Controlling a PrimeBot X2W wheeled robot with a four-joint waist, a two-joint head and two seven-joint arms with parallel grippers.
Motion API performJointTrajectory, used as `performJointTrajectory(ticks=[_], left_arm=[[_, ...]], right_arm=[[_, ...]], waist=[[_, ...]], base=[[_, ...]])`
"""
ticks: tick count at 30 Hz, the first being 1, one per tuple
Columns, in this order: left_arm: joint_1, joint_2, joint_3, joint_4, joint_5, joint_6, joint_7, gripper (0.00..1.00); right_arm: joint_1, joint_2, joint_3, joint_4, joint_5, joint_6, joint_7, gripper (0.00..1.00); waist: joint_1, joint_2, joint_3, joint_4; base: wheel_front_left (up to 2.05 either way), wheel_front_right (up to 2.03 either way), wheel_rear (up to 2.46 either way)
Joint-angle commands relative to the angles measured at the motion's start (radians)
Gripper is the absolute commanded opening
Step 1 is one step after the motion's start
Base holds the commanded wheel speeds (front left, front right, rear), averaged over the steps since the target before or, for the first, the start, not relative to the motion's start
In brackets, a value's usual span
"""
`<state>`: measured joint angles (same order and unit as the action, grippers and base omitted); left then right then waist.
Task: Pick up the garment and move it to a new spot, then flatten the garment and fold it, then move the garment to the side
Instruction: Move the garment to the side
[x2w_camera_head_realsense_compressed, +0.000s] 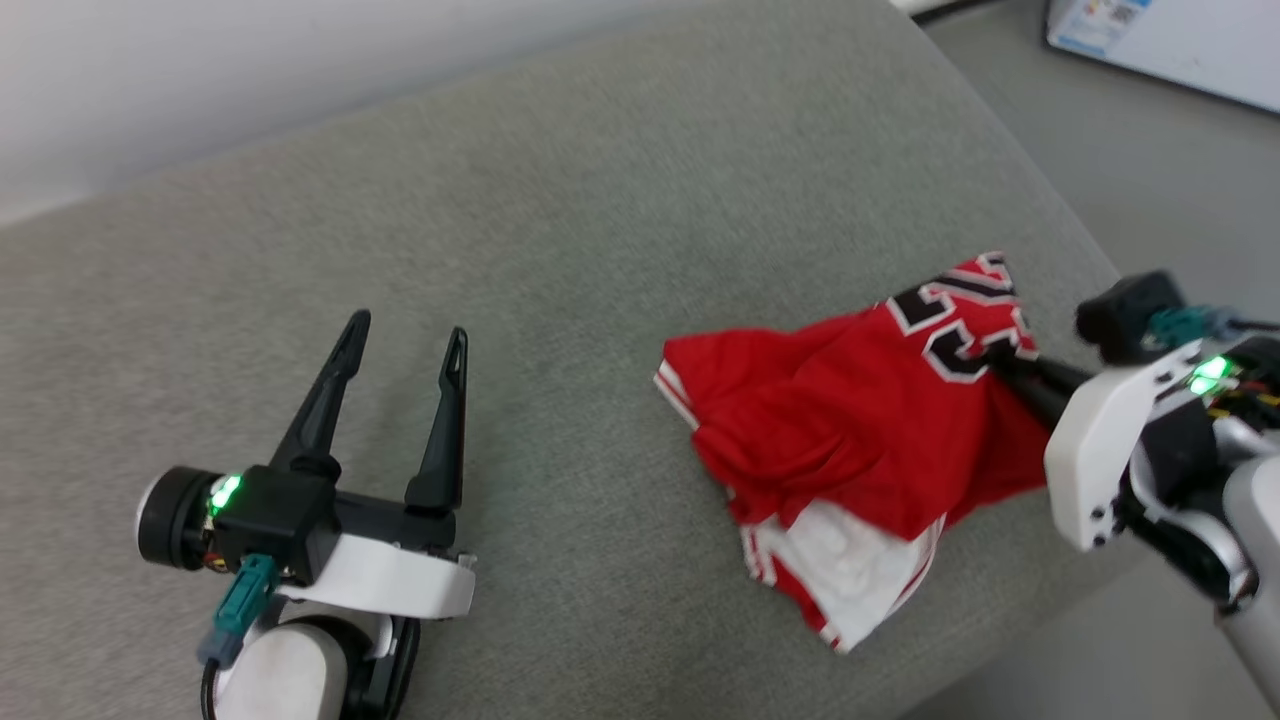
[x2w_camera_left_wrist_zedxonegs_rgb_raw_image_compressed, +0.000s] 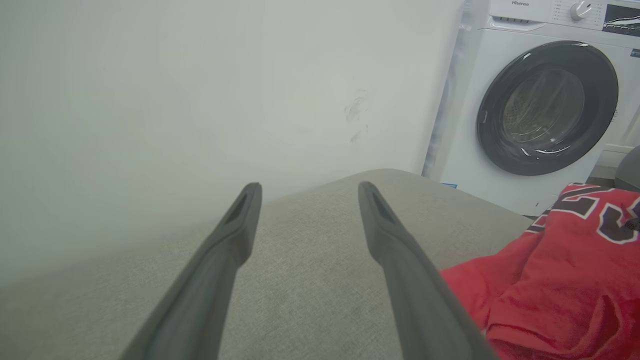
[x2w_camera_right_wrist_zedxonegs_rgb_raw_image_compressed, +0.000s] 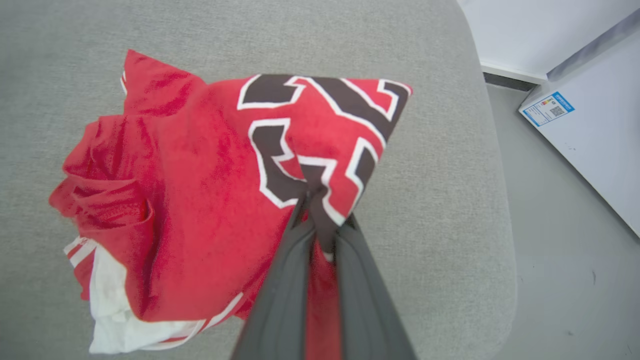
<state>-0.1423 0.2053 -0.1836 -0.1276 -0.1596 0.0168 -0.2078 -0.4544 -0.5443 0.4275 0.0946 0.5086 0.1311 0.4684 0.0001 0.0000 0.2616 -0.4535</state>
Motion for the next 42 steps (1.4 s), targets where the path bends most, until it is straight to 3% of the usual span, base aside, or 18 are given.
performJointTrajectory(ticks=[1, 9, 16, 23, 24, 25, 26, 35, 42], left_arm=[[-0.016, 0.008, 0.001, -0.011, 0.007, -0.003, 0.008, 1.00], [-0.120, 0.054, -0.050, -0.129, 0.053, -0.043, 0.106, 1.00], [-0.193, 0.075, -0.083, -0.227, 0.079, -0.068, 0.169, 1.00], [-0.235, 0.095, -0.090, -0.278, 0.091, -0.078, 0.199, 1.00], [-0.238, 0.096, -0.092, -0.282, 0.091, -0.079, 0.200, 1.00], [-0.241, 0.095, -0.094, -0.285, 0.091, -0.078, 0.200, 1.00], [-0.243, 0.093, -0.097, -0.286, 0.091, -0.078, 0.198, 1.00], [-0.215, 0.066, -0.109, -0.238, 0.071, -0.055, 0.143, 1.00], [-0.145, 0.022, -0.103, -0.157, 0.030, -0.017, 0.059, 1.00]], right_arm=[[-0.027, 0.014, -0.010, 0.013, -0.003, -0.001, -0.017, 0.00], [-0.199, 0.037, -0.164, 0.287, -0.025, -0.001, -0.218, 0.00], [-0.316, 0.009, -0.317, 0.485, -0.054, -0.001, -0.357, 0.00], [-0.367, 0.051, -0.379, 0.657, -0.083, -0.001, -0.457, 0.00], [-0.373, 0.058, -0.388, 0.685, -0.088, -0.001, -0.474, 0.06], [-0.378, 0.067, -0.396, 0.711, -0.093, -0.001, -0.490, 0.40], [-0.384, 0.069, -0.407, 0.739, -0.104, -0.001, -0.509, 1.00], [-0.431, 0.044, -0.516, 0.882, -0.235, -0.001, -0.690, 1.00], [-0.342, 0.063, -0.587, 0.828, -0.291, -0.001, -0.726, 1.00]], waist=[[-0.0001, 0.0000, 0.108, -0.089], [-0.0001, 0.0000, 0.281, -0.069], [-0.0001, 0.0000, 0.385, -0.025], [-0.0001, 0.0000, 0.456, 0.005], [-0.0001, 0.0000, 0.460, 0.009], [-0.0001, 0.0000, 0.461, 0.014], [-0.0001, 0.0000, 0.461, 0.020], [-0.0001, 0.0000, 0.385, 0.082], [-0.0001, 0.0000, 0.243, 0.154]], base=[[0.00, 0.00, 0.00], [0.00, 0.00, 0.00], [0.00, 0.00, 0.00], [0.00, 0.00, 0.00], [0.00, 0.00, 0.00], [0.00, 0.00, 0.00], [0.00, 0.00, 0.00], [0.00, 0.00, 0.00], [0.00, 0.00, 0.00]])
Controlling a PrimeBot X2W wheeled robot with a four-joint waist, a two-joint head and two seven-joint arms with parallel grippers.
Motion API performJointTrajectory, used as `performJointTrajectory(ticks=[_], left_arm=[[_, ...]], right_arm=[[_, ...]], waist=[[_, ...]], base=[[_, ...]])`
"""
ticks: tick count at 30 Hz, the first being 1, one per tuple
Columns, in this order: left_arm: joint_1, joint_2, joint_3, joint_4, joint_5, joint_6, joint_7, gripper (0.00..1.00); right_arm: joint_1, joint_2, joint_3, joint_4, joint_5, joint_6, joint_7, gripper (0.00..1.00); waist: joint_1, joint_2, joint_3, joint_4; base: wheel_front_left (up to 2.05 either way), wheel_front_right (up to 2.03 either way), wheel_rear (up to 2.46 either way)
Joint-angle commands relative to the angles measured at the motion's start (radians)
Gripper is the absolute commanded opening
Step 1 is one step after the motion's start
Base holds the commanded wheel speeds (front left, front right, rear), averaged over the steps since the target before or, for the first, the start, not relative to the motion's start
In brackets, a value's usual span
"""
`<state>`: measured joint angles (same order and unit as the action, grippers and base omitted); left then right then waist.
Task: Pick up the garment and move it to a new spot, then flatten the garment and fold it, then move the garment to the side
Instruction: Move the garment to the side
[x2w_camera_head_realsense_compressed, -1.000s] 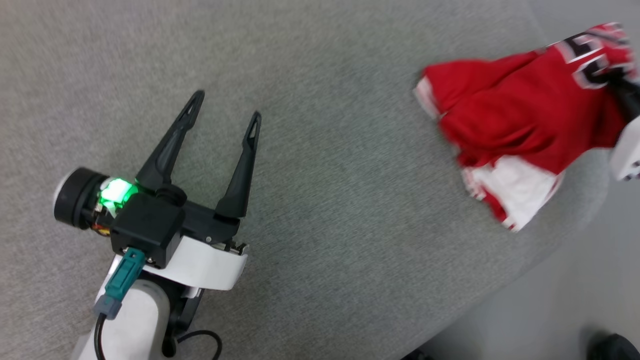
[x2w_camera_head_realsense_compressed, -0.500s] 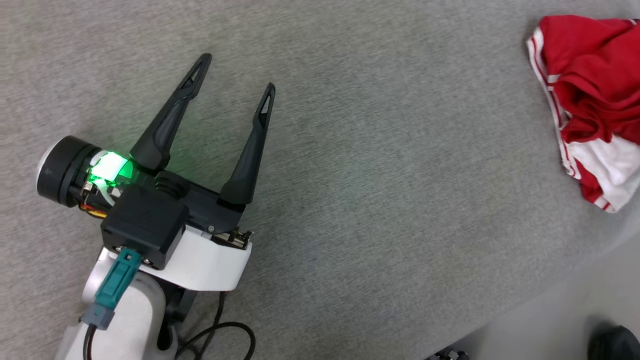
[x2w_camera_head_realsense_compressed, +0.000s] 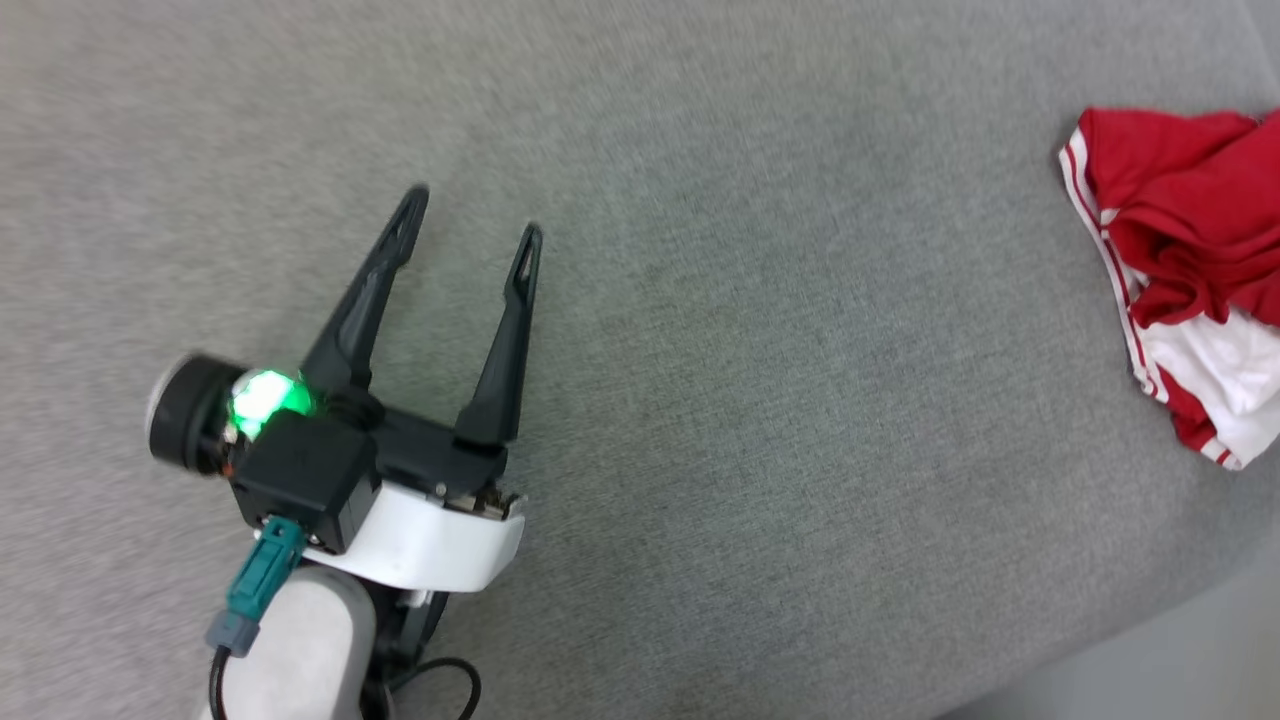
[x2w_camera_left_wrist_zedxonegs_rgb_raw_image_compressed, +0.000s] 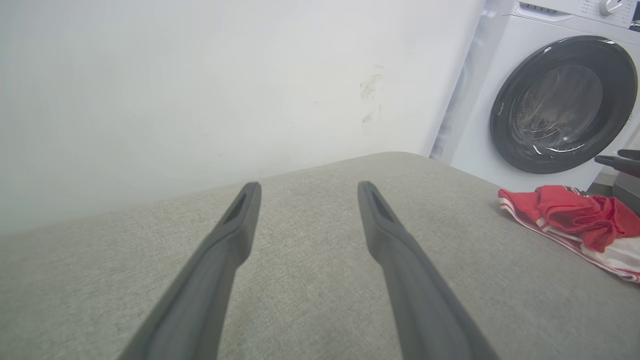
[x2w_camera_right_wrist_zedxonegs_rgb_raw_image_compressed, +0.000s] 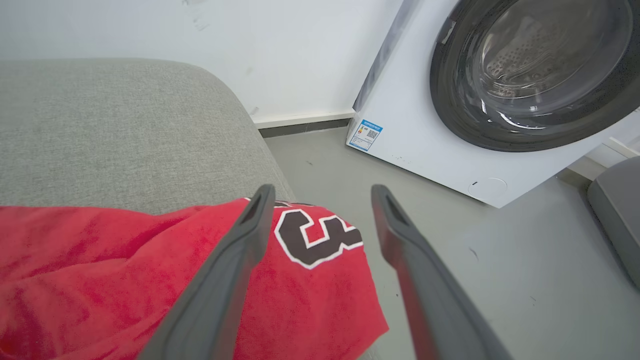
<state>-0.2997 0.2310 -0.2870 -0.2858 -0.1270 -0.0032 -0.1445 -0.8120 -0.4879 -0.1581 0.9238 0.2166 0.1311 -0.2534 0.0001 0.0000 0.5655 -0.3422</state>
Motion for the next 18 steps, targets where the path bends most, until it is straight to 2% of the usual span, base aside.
performJointTrajectory(ticks=[1, 10, 18], left_arm=[[0.028, -0.011, 0.003, 0.014, -0.010, 0.010, -0.011, 1.00], [0.145, -0.049, 0.022, 0.125, -0.057, 0.060, -0.070, 1.00], [0.216, -0.066, 0.045, 0.199, -0.087, 0.085, -0.097, 1.00]], right_arm=[[0.039, 0.016, -0.007, -0.026, -0.009, -0.001, -0.006, 1.00], [0.349, 0.152, -0.070, -0.328, -0.038, -0.001, -0.010, 1.00], [0.597, 0.299, -0.052, -0.606, -0.055, -0.001, 0.075, 1.00]], waist=[[-0.0001, 0.0000, -0.084, 0.053], [-0.0001, 0.0000, -0.265, 0.150], [-0.0001, 0.0000, -0.384, 0.218]], base=[[0.00, 0.00, 0.00], [0.00, 0.00, 0.00], [0.00, 0.00, 0.00]])
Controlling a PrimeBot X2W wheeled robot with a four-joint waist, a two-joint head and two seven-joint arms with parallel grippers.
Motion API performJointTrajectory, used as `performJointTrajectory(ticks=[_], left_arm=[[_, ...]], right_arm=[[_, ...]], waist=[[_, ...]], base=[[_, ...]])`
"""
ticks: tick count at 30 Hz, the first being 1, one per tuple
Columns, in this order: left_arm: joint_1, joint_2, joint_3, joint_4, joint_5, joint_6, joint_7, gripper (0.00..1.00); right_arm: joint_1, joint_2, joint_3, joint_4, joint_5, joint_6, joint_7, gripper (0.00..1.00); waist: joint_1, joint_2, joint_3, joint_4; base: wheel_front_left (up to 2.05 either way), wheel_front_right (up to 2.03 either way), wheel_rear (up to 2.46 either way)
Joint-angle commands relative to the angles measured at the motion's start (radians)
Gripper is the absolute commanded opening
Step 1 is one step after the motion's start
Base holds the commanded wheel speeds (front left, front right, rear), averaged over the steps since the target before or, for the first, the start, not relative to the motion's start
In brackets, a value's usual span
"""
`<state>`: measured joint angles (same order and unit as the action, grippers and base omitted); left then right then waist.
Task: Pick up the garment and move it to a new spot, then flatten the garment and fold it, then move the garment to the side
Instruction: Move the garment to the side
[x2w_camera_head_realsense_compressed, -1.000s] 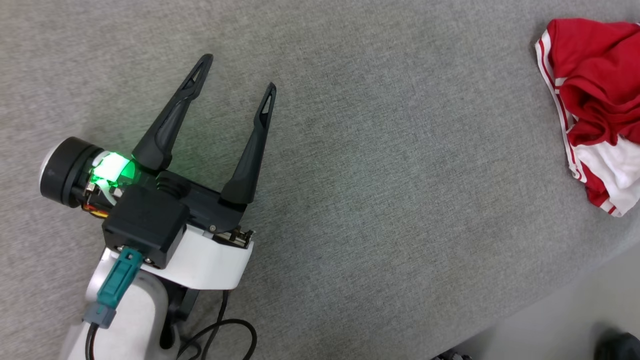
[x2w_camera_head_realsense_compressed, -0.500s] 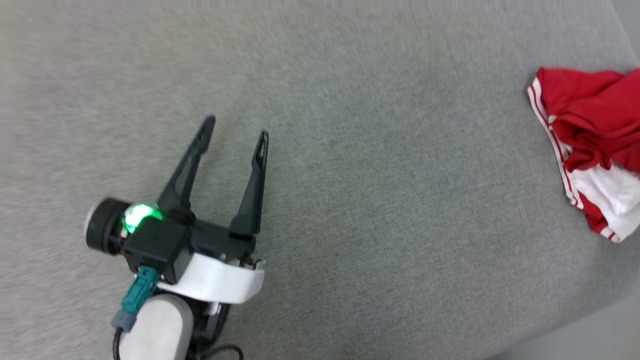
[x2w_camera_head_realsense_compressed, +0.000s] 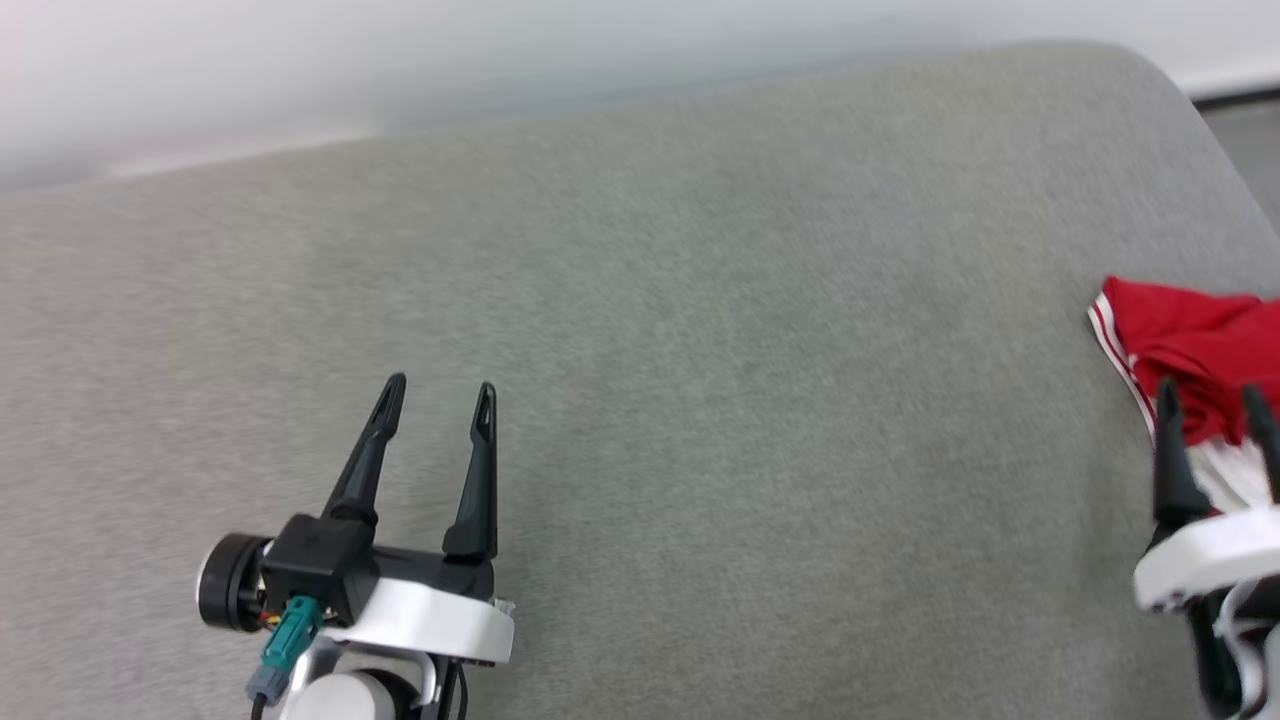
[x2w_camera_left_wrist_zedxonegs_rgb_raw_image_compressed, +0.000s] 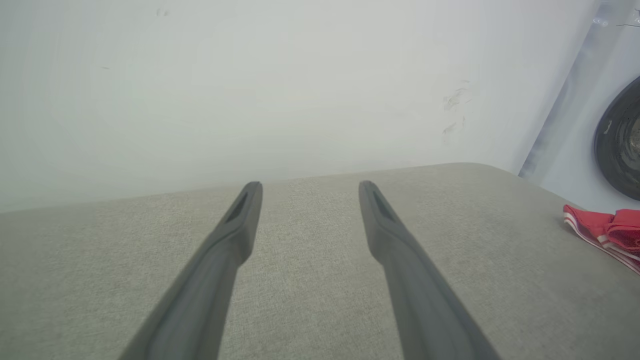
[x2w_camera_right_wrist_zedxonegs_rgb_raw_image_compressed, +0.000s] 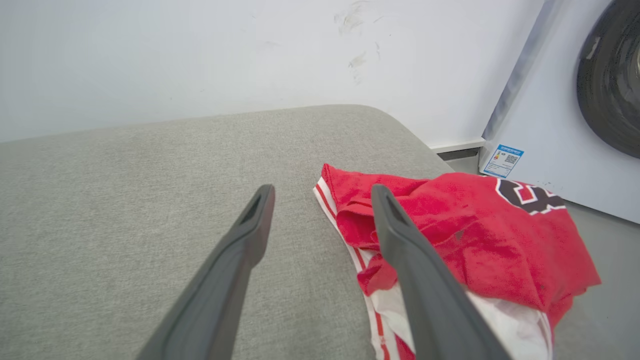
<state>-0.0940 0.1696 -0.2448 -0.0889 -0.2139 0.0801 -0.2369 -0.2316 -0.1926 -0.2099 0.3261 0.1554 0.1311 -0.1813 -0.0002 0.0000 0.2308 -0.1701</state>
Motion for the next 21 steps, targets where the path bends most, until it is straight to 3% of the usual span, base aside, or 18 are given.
performJointTrajectory(ticks=[1, 8, 21], left_arm=[[0.016, -0.006, 0.006, 0.010, -0.004, 0.005, -0.007, 1.00], [0.066, -0.007, 0.036, 0.066, -0.026, 0.017, -0.022, 1.00], [0.187, 0.034, 0.115, 0.102, -0.038, 0.042, -0.029, 1.00]], right_arm=[[0.040, 0.019, 0.008, -0.038, 0.002, -0.001, 0.012, 1.00], [0.164, 0.100, 0.067, -0.201, 0.019, -0.001, 0.078, 1.00], [0.309, 0.140, 0.156, -0.425, -0.002, -0.001, 0.149, 1.00]], waist=[[0.0002, 0.0000, -0.062, 0.056], [0.0002, 0.0000, -0.139, 0.112], [0.0002, 0.0000, -0.248, 0.155]], base=[[0.00, 0.00, 0.00], [0.00, 0.00, 0.00], [0.00, 0.00, 0.00]])
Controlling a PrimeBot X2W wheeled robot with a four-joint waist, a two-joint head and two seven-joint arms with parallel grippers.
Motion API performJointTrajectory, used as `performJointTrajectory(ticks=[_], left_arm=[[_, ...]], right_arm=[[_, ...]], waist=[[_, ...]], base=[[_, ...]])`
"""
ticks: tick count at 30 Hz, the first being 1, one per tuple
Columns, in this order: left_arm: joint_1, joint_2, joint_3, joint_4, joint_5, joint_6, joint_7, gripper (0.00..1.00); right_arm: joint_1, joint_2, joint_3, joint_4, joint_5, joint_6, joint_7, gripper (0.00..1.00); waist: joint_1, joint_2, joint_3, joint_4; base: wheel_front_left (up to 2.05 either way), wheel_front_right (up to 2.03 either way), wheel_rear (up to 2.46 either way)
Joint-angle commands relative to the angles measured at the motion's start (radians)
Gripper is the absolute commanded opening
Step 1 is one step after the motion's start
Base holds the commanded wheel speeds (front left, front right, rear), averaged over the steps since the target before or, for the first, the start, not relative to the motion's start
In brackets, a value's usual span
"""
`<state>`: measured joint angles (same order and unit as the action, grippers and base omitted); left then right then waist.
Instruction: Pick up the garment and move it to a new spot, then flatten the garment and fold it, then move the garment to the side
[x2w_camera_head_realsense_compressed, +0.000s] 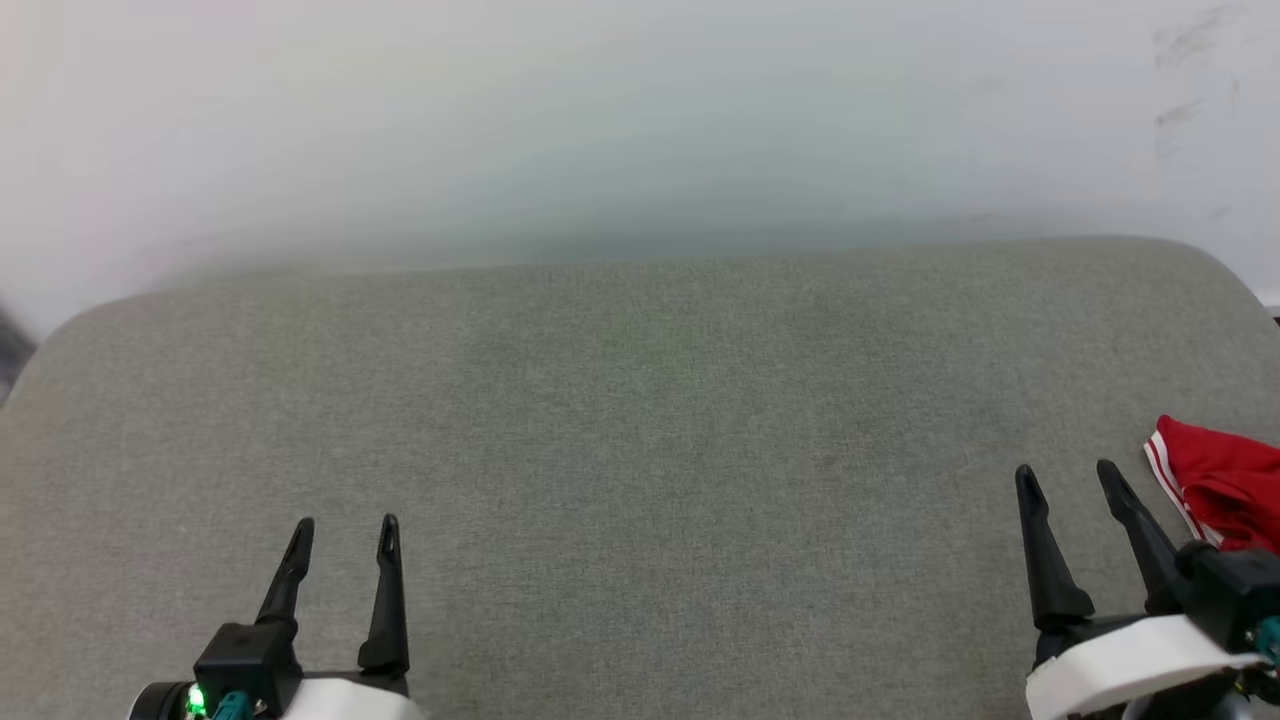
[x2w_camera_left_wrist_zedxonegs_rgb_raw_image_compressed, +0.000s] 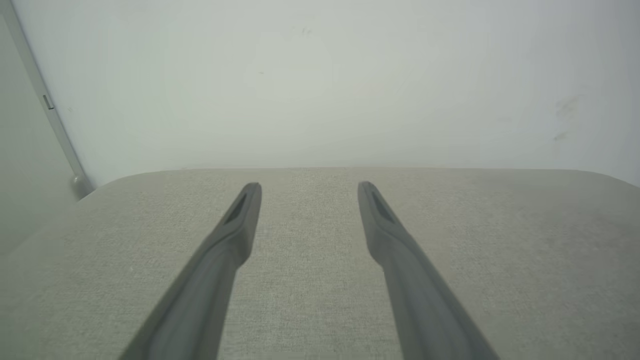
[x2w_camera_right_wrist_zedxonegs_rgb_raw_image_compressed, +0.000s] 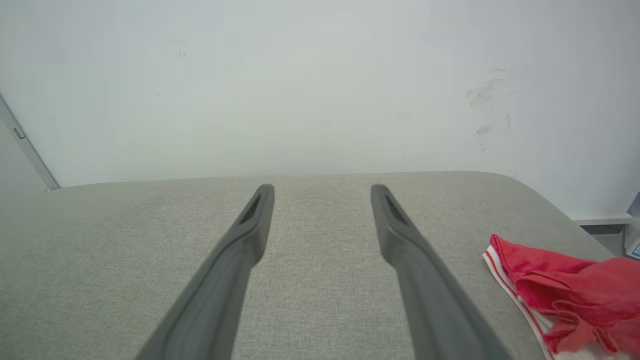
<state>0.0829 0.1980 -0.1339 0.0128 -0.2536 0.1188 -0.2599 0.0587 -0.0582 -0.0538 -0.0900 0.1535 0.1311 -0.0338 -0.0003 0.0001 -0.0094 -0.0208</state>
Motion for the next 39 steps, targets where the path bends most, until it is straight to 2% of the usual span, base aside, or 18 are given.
performJointTrajectory(ticks=[1, 11, 31, 32, 35, 39], left_arm=[[0.020, 0.008, 0.006, 0.002, 0.003, 0.006, -0.006, 1.00], [0.080, 0.019, 0.003, 0.024, 0.002, -0.001, -0.007, 1.00], [0.056, 0.023, -0.006, 0.045, 0.007, -0.006, -0.007, 1.00], [0.068, 0.018, -0.008, 0.048, 0.003, -0.005, 0.001, 0.00], [0.081, 0.006, -0.015, 0.076, -0.001, -0.005, 0.004, 0.00], [0.067, -0.001, -0.002, 0.082, -0.079, -0.019, 0.023, 0.00]], right_arm=[[0.031, 0.006, -0.002, -0.027, 0.001, -0.001, 0.008, 1.00], [0.117, 0.009, 0.005, -0.117, -0.032, -0.001, 0.043, 1.00], [0.121, 0.010, 0.013, -0.126, -0.035, -0.001, 0.040, 1.00], [0.111, 0.006, 0.014, -0.123, -0.031, 0.000, 0.043, 0.00], [0.116, 0.006, 0.016, -0.094, -0.026, 0.000, 0.043, 0.00], [0.105, 0.002, 0.020, -0.077, 0.063, 0.000, 0.042, 0.00]], waist=[[0.0003, -0.0001, -0.012, 0.007], [0.0003, -0.0001, -0.043, 0.011], [0.0003, -0.0001, -0.045, 0.019], [0.0003, -0.0001, -0.045, 0.019], [0.0003, -0.0001, -0.045, 0.019], [0.0003, -0.0001, -0.043, 0.019]], base=[[0.00, 0.00, 0.00], [0.00, 0.00, 0.00], [0.00, 0.00, 0.00], [0.00, 0.00, 0.00], [0.00, 0.00, 0.00], [0.00, 0.00, 0.00]])
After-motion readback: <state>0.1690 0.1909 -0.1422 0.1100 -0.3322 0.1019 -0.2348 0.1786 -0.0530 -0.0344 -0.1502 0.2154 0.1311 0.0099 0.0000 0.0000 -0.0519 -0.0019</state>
